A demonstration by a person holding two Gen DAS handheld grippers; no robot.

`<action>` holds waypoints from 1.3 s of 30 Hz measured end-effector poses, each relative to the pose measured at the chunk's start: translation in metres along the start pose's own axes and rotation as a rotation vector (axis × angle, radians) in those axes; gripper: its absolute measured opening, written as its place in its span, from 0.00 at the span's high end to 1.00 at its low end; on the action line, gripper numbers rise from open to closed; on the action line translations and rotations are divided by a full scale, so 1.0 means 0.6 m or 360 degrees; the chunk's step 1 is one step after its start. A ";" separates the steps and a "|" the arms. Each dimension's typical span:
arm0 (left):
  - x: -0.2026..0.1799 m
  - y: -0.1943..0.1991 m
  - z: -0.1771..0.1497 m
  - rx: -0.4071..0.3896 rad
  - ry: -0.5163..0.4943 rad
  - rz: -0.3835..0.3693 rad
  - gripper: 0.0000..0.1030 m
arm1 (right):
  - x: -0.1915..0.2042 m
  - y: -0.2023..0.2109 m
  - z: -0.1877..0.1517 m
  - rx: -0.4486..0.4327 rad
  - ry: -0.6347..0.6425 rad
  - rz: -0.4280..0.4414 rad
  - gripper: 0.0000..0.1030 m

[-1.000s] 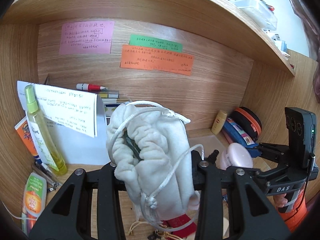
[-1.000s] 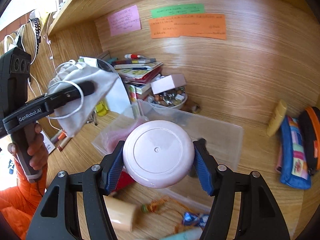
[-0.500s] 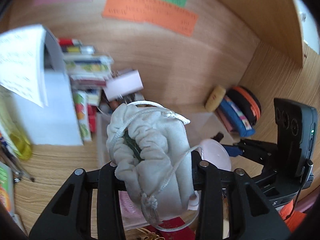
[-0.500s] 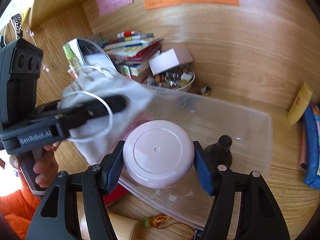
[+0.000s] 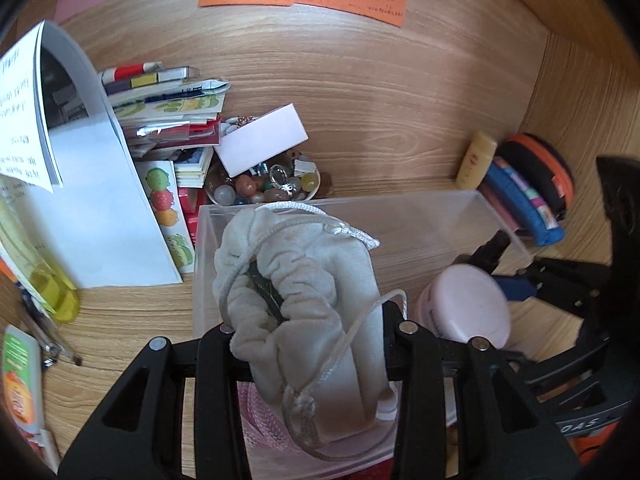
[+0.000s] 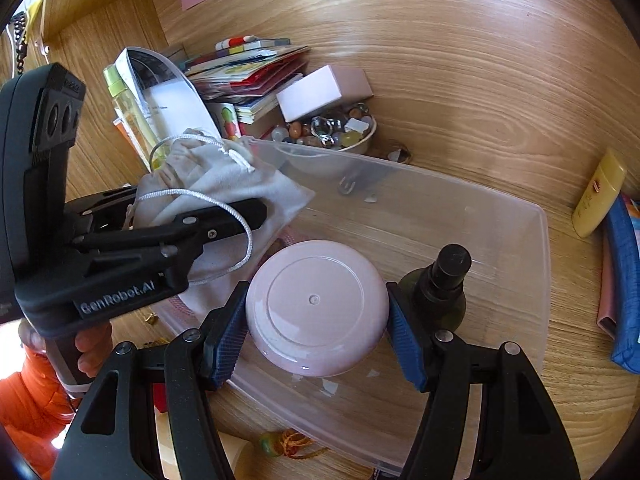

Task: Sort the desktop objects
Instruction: 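Carry the pouch toward the box with left while right lowers compact into box, then lower the white pouch into the clear box and open the left gripper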

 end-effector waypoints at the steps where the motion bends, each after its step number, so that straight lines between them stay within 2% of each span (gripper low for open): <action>1: -0.002 -0.002 -0.002 0.0000 -0.0028 0.0029 0.63 | -0.001 0.000 0.000 0.0002 0.0002 -0.0009 0.41; 3: -0.006 -0.005 -0.005 0.0005 -0.0070 0.0050 0.63 | -0.006 0.001 0.002 0.0006 0.0007 -0.0046 0.41; 6: -0.010 -0.012 -0.012 0.0061 -0.0081 0.0008 0.63 | -0.010 0.002 0.004 0.0010 0.0012 -0.0079 0.41; 10: -0.015 -0.017 -0.020 0.0041 -0.0180 0.0119 0.63 | -0.014 0.002 0.004 0.0024 0.0011 -0.0108 0.41; 16: -0.017 -0.022 -0.025 0.0040 -0.0236 0.0205 0.60 | -0.018 -0.011 -0.003 0.0068 0.0020 -0.0142 0.41; 30: -0.007 -0.012 -0.026 0.0111 -0.0189 0.0119 0.47 | -0.027 -0.025 -0.007 0.0109 -0.0040 -0.0071 0.41; 33: -0.006 -0.010 -0.023 0.0102 -0.0177 0.0103 0.42 | -0.027 -0.021 -0.006 0.0102 -0.0031 -0.0065 0.40; 37: 0.004 0.007 -0.008 0.0013 -0.0173 0.0156 0.23 | -0.026 -0.015 -0.007 0.0078 -0.0030 -0.0033 0.39; 39: 0.007 0.012 -0.002 -0.0011 -0.0161 0.0146 0.20 | -0.023 -0.012 -0.007 0.0060 -0.0028 -0.0026 0.38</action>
Point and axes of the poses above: each gripper's, at about its wrist camera, not at the fingertips, and y roughly against the way its jaws point, x to its left, z to its top, the point moved 8 cm from there along -y, roughly the way its jaws point, and after that the axes turned 4 degrees about y, right-handed, at the moved point
